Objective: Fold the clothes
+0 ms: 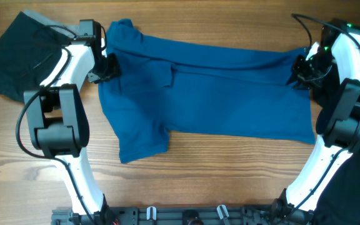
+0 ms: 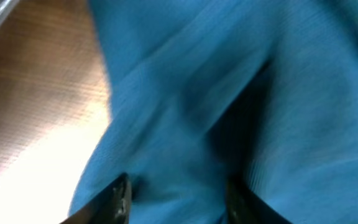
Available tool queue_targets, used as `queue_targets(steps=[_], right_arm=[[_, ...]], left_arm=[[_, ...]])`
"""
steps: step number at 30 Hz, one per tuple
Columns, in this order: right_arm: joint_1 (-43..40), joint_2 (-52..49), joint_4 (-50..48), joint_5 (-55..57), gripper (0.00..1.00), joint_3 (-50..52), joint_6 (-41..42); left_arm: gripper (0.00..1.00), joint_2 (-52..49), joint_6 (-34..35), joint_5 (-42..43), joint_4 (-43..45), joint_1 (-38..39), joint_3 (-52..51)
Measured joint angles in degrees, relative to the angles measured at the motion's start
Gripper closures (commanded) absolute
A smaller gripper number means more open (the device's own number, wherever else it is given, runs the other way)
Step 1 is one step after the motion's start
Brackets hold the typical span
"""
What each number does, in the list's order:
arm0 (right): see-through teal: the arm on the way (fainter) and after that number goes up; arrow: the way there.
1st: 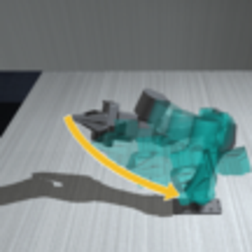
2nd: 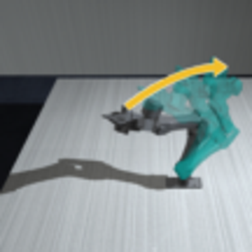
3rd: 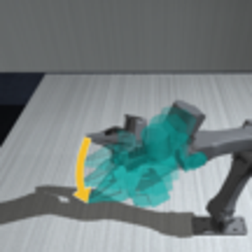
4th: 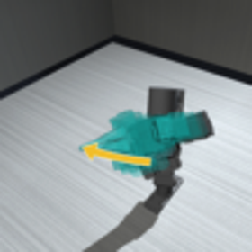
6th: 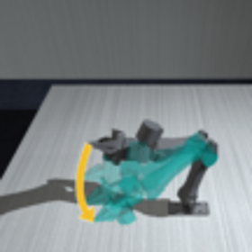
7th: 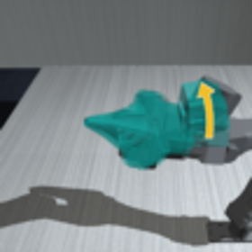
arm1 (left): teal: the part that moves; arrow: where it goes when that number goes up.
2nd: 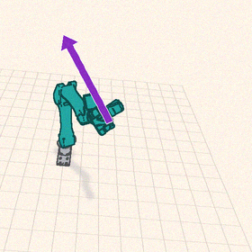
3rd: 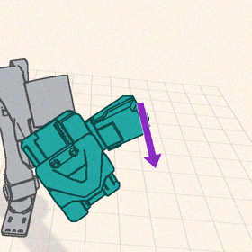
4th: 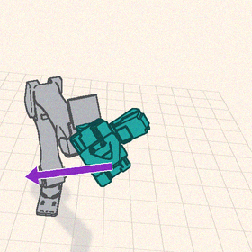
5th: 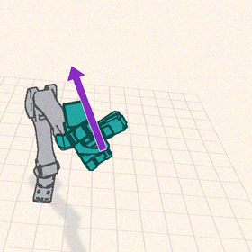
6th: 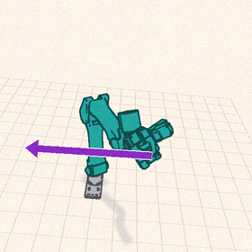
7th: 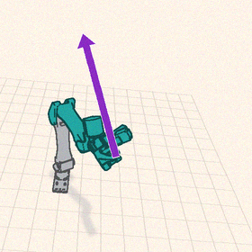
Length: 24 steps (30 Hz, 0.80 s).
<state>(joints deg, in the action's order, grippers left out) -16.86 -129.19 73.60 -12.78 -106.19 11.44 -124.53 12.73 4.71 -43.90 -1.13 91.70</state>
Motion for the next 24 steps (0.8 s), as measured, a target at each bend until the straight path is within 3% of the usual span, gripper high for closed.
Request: queue_targets(steps=[4, 6, 12, 19, 24], right_arm=[[-0.33, 0.02, -0.42, -0.13, 0.69, 0.00, -0.24], [-0.31, 0.00, 0.02, -0.13, 0.69, 0.00, -0.94], [-0.31, 0.20, 1.77, -0.13, 0.67, 0.02, -4.31], [-0.31, 5.16, 5.84, 0.44, 0.63, 0.02, -4.85], [-1.18, 5.20, 5.29, 0.85, 0.64, 0.02, -4.22]], left_arm=[[0.50, 0.00, -0.02, 1.75, 1.62, 0.00, -0.26], [0.59, 0.00, -0.02, 2.08, 1.75, 0.07, -1.05], [0.55, 1.79, -1.11, 2.27, -2.54, 0.00, -1.46], [0.55, 11.69, -1.14, 2.29, -2.91, 0.96, 0.02], [0.74, 5.88, -1.38, 2.25, -2.80, 4.15, -4.28]])
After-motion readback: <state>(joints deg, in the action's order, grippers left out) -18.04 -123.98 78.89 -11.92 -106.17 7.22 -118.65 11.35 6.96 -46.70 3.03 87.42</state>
